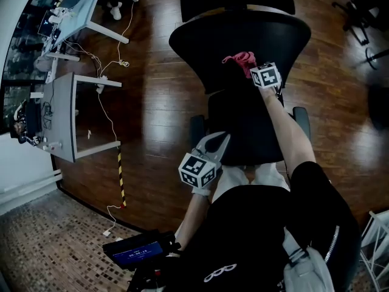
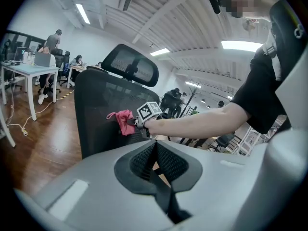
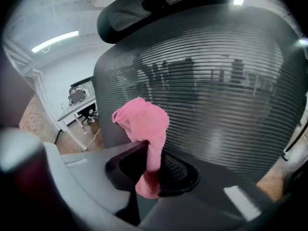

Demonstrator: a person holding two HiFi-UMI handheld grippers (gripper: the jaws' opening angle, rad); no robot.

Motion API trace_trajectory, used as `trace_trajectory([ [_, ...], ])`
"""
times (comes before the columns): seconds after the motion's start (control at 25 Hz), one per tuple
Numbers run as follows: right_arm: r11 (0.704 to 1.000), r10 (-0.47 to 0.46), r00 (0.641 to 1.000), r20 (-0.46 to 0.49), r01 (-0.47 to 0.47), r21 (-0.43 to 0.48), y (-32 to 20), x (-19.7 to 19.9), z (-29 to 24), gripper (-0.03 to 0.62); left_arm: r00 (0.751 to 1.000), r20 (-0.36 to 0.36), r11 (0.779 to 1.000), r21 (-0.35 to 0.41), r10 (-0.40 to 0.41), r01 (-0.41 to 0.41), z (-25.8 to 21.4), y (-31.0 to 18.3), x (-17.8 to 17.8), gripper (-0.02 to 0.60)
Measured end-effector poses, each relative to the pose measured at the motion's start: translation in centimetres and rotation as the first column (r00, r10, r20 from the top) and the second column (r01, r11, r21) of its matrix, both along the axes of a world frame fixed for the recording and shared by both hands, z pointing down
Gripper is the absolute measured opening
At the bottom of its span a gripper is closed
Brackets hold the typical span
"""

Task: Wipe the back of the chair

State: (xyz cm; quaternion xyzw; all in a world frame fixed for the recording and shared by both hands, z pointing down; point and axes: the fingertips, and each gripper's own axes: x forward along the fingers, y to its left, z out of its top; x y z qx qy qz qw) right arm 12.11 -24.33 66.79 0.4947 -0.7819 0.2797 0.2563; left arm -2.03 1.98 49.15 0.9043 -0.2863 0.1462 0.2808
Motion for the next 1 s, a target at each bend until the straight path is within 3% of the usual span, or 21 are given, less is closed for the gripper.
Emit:
trace_trajectory([
  [0.28,0.986,0.160,0.986,-0.036,-0.162,-0.041,1.8,11.2,1.1,0.046,0.999,-0.007,0.999,-0.004,0.044,-0.044,0.0,1.1,3.7,-0.011],
  [0.6,0.956,0.284,0.957,-0.057,-0.287,-0.063,4.1,18.5,2.0,0.046,0.997,-0.007,0.996,-0.011,0.083,-0.083,0.6,2.1,5.8,-0.011],
  [0.72,0.923,0.373,0.926,-0.055,-0.376,-0.083,5.4,21.9,2.2,0.044,0.996,-0.009,0.996,-0.013,0.090,-0.090,0.4,2.0,6.2,-0.011],
  [0.88,0.848,0.518,0.855,-0.019,-0.516,-0.118,7.3,25.8,2.7,0.044,0.995,-0.014,0.995,-0.026,0.099,-0.100,0.6,2.2,6.4,-0.011],
  [1.0,0.830,0.542,0.840,-0.025,-0.540,-0.135,8.1,26.4,3.3,0.044,0.995,-0.016,0.994,-0.034,0.102,-0.103,0.8,2.5,6.2,-0.011],
])
